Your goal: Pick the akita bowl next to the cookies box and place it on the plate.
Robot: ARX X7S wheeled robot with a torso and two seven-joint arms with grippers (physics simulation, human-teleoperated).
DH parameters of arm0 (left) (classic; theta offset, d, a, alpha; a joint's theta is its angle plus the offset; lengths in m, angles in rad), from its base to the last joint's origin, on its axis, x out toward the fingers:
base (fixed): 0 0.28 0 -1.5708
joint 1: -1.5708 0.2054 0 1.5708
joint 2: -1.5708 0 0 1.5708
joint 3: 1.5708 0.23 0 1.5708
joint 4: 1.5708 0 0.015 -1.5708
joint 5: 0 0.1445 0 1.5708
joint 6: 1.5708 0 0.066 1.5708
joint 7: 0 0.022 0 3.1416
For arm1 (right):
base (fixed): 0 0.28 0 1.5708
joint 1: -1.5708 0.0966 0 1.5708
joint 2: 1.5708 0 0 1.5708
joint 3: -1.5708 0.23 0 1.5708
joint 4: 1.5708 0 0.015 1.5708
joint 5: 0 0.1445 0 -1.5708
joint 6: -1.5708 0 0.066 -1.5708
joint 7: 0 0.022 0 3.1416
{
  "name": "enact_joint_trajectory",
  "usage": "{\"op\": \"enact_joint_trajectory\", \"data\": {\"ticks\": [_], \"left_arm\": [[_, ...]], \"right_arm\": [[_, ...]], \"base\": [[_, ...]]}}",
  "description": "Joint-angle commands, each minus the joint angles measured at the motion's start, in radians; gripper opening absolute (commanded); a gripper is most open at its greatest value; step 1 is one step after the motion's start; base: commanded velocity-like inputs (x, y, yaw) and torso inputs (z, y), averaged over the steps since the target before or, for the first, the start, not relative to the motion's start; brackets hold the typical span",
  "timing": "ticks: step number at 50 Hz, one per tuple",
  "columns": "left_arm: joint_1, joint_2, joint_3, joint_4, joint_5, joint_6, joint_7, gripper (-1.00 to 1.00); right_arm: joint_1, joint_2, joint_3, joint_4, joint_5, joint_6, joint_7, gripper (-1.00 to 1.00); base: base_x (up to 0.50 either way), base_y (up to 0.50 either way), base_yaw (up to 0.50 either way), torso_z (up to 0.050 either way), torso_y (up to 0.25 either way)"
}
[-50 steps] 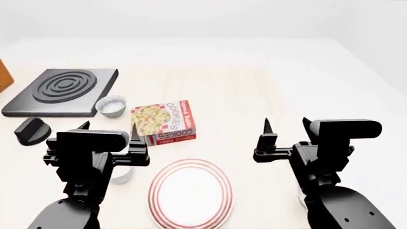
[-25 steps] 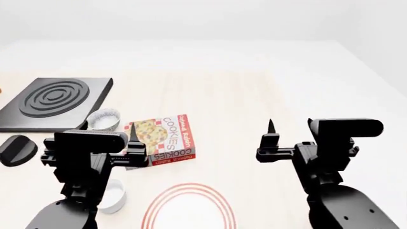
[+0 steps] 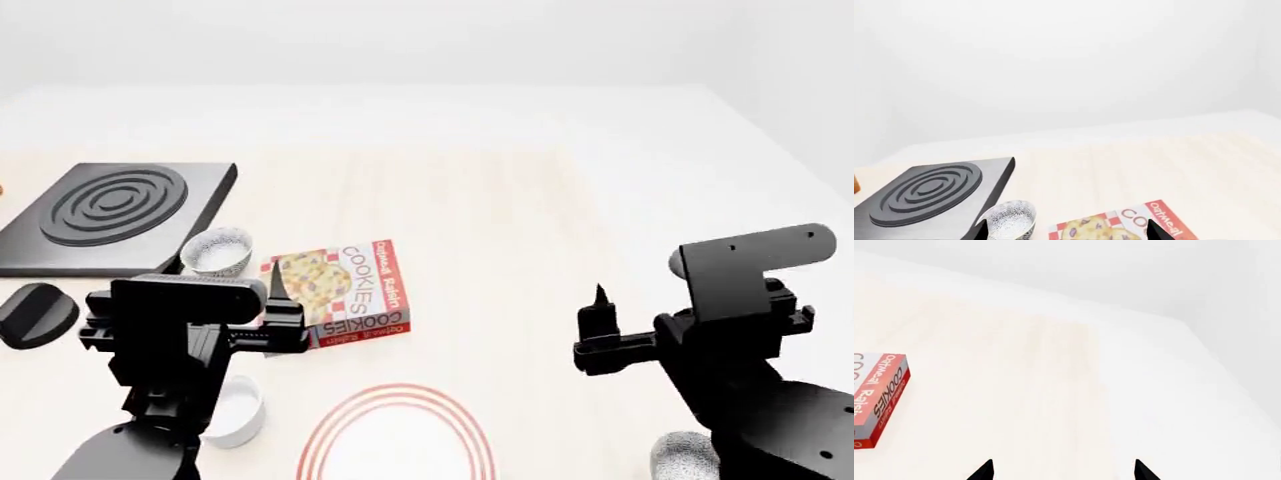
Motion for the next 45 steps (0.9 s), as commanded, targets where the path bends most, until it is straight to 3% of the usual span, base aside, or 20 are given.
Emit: {"op": "enact_joint_trajectory", "data": {"ticks": [1, 13, 45], "left_arm": [[0.002, -0.005, 0.006, -0.001, 0.001, 0.001, -0.006, 1.00], [-0.003, -0.008, 0.007, -0.008, -0.002, 0.004, -0.009, 1.00], [-0.010, -0.013, 0.020, -0.025, -0.009, 0.015, -0.017, 1.00]], "right_arm": [[0.059, 0.211, -0.035, 0.101, 0.680, 0.073, 0.436, 1.00], [-0.072, 0.301, -0.067, 0.064, 0.772, 0.025, 0.495, 1.00], [-0.179, 0.342, -0.124, 0.081, 0.740, 0.003, 0.439, 1.00]], "base": [[0.00, 0.00, 0.00, 0.000, 0.000], [0.00, 0.00, 0.00, 0.000, 0.000], [0.00, 0.00, 0.00, 0.000, 0.000]]}}
